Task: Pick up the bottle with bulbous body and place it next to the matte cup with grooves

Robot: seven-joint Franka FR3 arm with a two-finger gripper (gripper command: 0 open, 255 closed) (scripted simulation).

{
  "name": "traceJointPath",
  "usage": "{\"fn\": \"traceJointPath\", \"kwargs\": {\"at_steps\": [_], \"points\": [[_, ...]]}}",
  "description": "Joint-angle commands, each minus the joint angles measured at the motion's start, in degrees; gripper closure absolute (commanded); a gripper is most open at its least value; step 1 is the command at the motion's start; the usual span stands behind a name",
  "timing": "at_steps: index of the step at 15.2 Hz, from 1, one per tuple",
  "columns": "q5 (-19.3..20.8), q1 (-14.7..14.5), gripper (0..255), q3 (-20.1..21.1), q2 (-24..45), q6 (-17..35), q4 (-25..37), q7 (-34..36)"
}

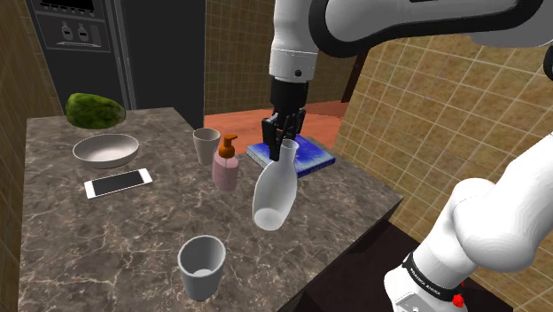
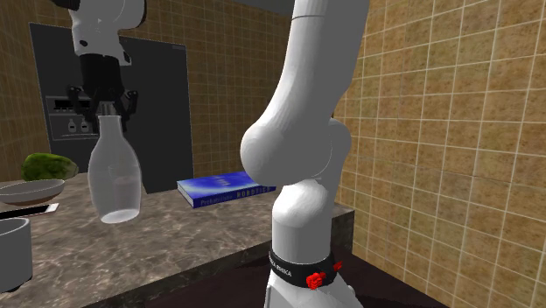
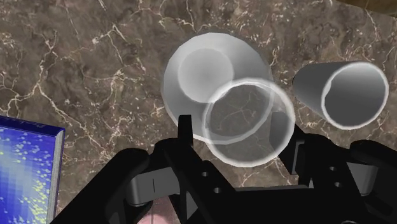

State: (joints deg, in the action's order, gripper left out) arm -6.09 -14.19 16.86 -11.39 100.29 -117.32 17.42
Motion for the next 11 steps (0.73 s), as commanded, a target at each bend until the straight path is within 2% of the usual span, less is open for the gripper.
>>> {"fn": "traceJointPath", "kwargs": {"at_steps": [1, 11], "points": [[0.0, -0.1, 255, 0.1, 0.3, 1.7, -1.4, 0.0], [0.1, -0.2, 255, 0.6, 1.9, 9.4, -7.5, 0.0]]}}
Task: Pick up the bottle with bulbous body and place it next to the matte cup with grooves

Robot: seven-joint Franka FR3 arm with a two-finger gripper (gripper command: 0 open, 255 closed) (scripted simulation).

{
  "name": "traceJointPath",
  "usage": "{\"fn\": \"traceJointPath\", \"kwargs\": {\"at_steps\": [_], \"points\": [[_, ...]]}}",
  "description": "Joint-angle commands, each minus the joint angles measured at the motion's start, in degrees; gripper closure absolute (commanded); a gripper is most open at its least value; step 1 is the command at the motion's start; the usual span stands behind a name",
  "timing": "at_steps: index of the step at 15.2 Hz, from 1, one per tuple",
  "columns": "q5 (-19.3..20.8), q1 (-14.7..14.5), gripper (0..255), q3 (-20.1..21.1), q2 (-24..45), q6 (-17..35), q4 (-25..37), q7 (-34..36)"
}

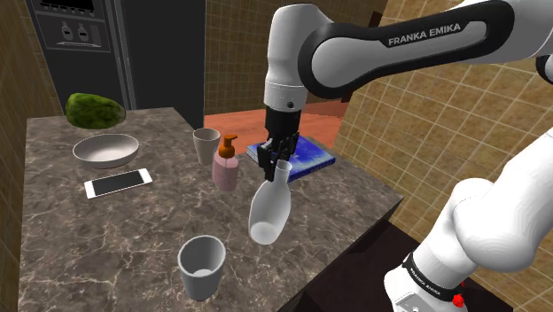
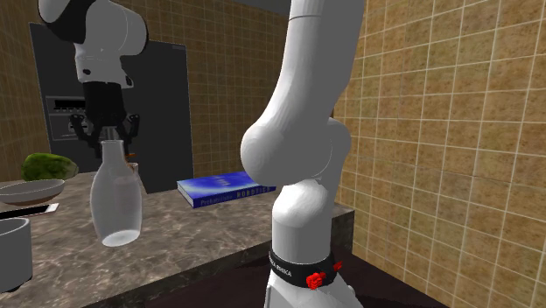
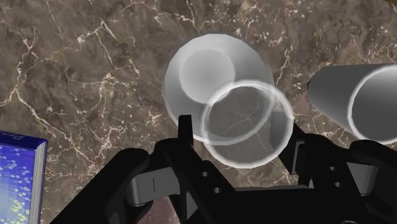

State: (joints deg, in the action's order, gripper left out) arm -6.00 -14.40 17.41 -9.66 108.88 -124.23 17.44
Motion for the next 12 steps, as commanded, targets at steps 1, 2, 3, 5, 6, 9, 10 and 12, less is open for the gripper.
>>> {"fn": "traceJointPath", "kwargs": {"at_steps": [1, 2, 3, 5, 6, 9, 10, 12], "points": [[0.1, 0.0, 255, 0.1, 0.4, 1.6, -1.1, 0.0], [0.1, 0.0, 255, 0.1, 0.7, 2.4, -1.7, 0.0], [0.1, 0.0, 255, 0.1, 0.8, 2.8, -1.9, 0.0], [0.1, 0.0, 255, 0.1, 0.8, 2.8, -1.9, 0.0], [0.1, 0.0, 255, 0.1, 0.8, 2.8, -1.9, 0.0], [0.1, 0.0, 255, 0.1, 0.8, 2.8, -1.9, 0.0], [0.1, 0.0, 255, 0.1, 0.8, 2.8, -1.9, 0.0], [0.1, 0.0, 0, 0.1, 0.8, 2.8, -1.9, 0.0]]}}
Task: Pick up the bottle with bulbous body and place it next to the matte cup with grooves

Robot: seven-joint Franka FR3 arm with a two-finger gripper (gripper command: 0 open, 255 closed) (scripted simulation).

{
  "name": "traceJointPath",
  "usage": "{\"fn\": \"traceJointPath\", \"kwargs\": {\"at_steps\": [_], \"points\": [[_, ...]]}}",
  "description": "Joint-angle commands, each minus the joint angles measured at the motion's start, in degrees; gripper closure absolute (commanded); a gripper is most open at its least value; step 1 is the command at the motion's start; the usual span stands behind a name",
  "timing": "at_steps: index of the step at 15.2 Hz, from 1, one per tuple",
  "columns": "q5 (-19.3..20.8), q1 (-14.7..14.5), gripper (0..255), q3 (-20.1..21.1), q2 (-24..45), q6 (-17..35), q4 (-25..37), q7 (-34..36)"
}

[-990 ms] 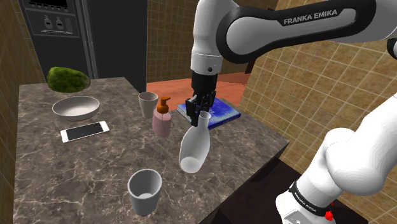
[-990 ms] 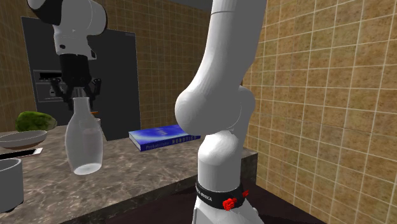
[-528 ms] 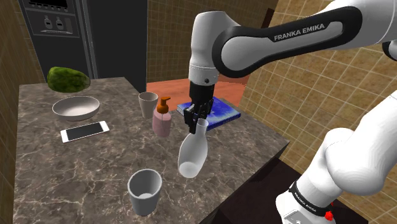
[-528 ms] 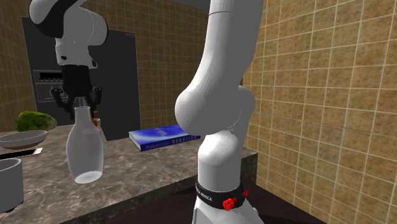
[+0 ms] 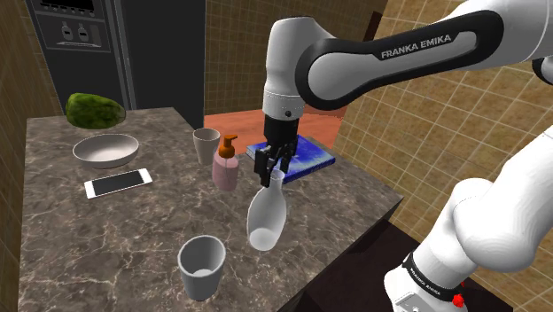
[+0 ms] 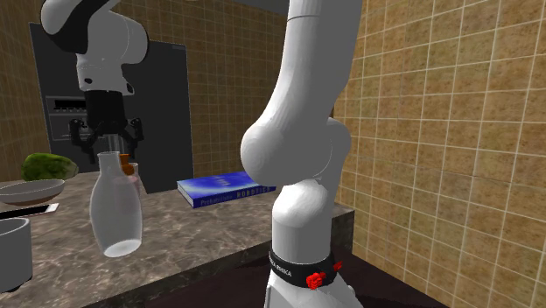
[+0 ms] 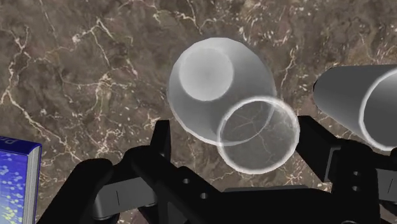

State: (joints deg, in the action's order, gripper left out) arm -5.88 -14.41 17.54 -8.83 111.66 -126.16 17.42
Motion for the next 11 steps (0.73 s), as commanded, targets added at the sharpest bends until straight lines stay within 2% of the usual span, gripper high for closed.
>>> {"fn": "traceJointPath", "kwargs": {"at_steps": [1, 4, 8, 11], "points": [[0.0, 0.0, 0, 0.0, 0.0, 0.0, 0.0, 0.0], [0.0, 0.0, 0, 0.0, 0.0, 0.0, 0.0, 0.0], [0.1, 0.3, 0, -0.5, -1.0, -7.4, 6.4, -0.1], [0.1, 0.3, 0, -0.5, -1.0, -7.4, 6.4, -0.1]]}}
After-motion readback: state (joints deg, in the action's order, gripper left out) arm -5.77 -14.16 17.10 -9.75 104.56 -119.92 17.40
